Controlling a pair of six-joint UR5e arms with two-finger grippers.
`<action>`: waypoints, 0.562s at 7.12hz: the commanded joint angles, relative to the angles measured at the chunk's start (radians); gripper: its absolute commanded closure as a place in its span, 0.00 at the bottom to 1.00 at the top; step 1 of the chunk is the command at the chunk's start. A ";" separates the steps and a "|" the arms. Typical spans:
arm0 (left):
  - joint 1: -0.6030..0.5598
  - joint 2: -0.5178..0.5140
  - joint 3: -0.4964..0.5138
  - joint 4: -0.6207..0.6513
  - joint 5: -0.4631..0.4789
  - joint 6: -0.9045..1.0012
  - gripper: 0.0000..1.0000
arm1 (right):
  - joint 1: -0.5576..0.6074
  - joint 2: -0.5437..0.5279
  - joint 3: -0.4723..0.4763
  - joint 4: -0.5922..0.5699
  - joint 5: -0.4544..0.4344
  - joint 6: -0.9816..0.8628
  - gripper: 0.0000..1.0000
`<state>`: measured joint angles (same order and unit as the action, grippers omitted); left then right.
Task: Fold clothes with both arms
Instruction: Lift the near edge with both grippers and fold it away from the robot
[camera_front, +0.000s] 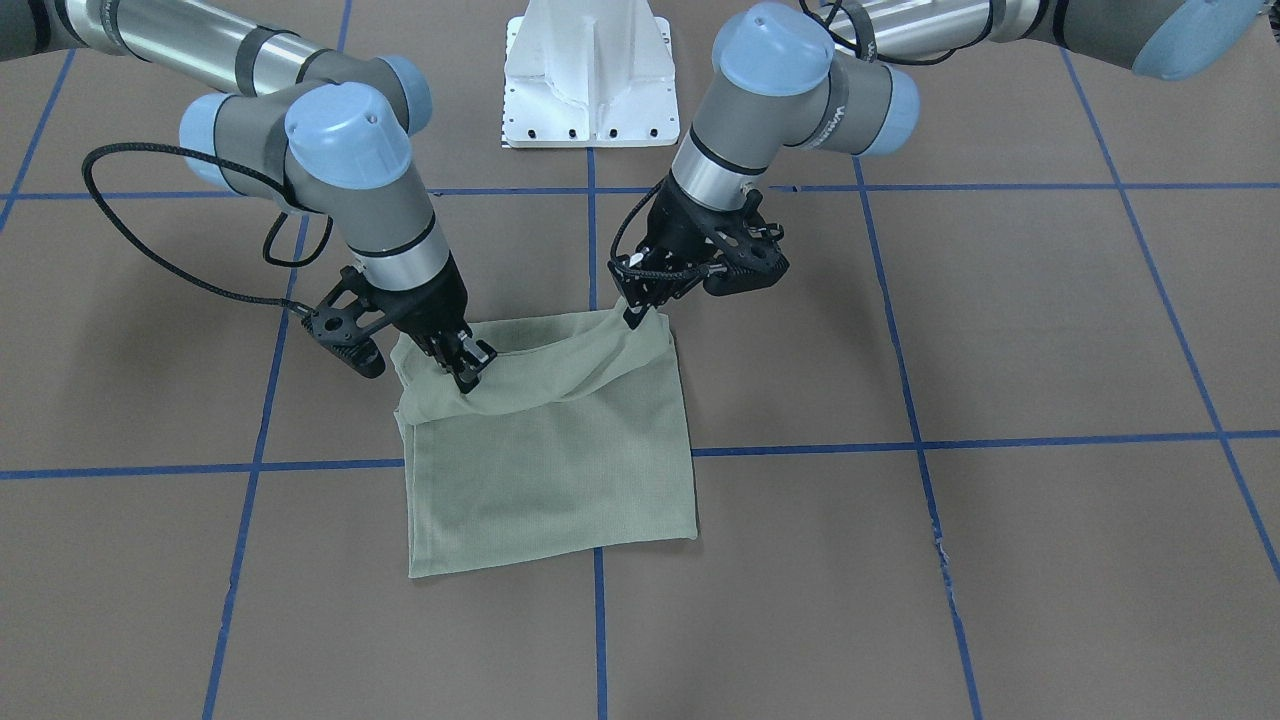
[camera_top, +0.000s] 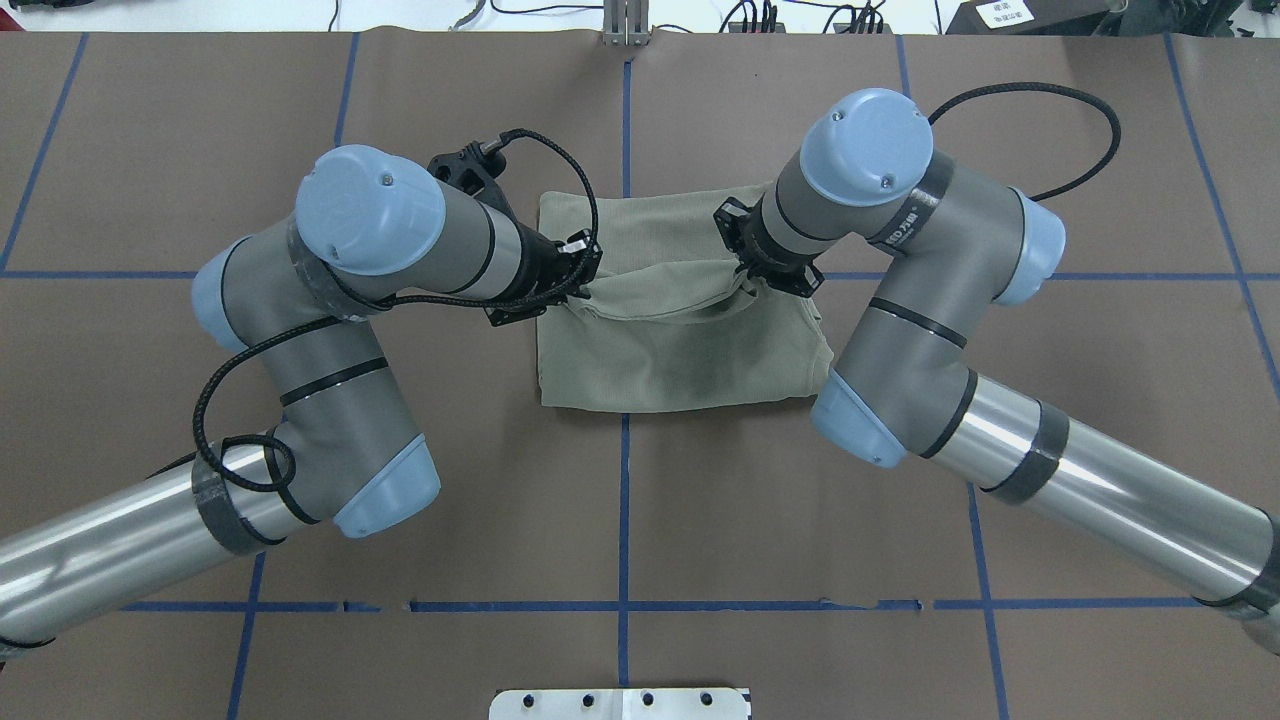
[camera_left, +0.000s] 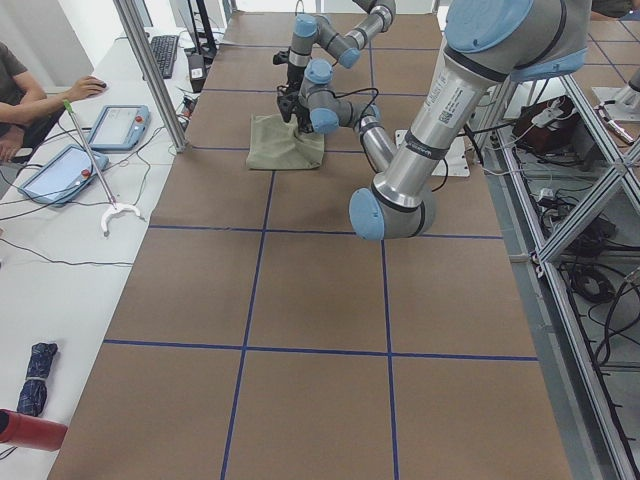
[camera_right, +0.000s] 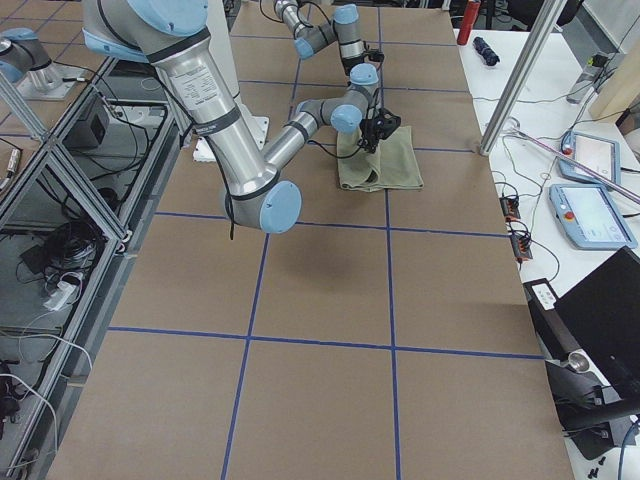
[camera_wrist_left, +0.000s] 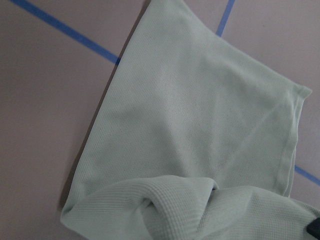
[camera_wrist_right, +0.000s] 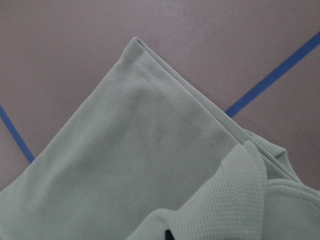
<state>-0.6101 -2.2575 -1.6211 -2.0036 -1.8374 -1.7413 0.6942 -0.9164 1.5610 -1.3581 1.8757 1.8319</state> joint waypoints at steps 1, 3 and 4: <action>-0.026 -0.071 0.137 -0.058 0.036 0.000 1.00 | 0.025 0.074 -0.143 0.036 0.000 -0.008 1.00; -0.063 -0.114 0.220 -0.067 0.038 -0.001 0.75 | 0.034 0.090 -0.182 0.037 0.005 -0.010 0.94; -0.092 -0.158 0.301 -0.089 0.038 -0.001 0.28 | 0.056 0.088 -0.226 0.091 0.011 -0.023 0.01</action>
<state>-0.6707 -2.3693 -1.4059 -2.0718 -1.8005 -1.7428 0.7307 -0.8314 1.3812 -1.3098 1.8805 1.8199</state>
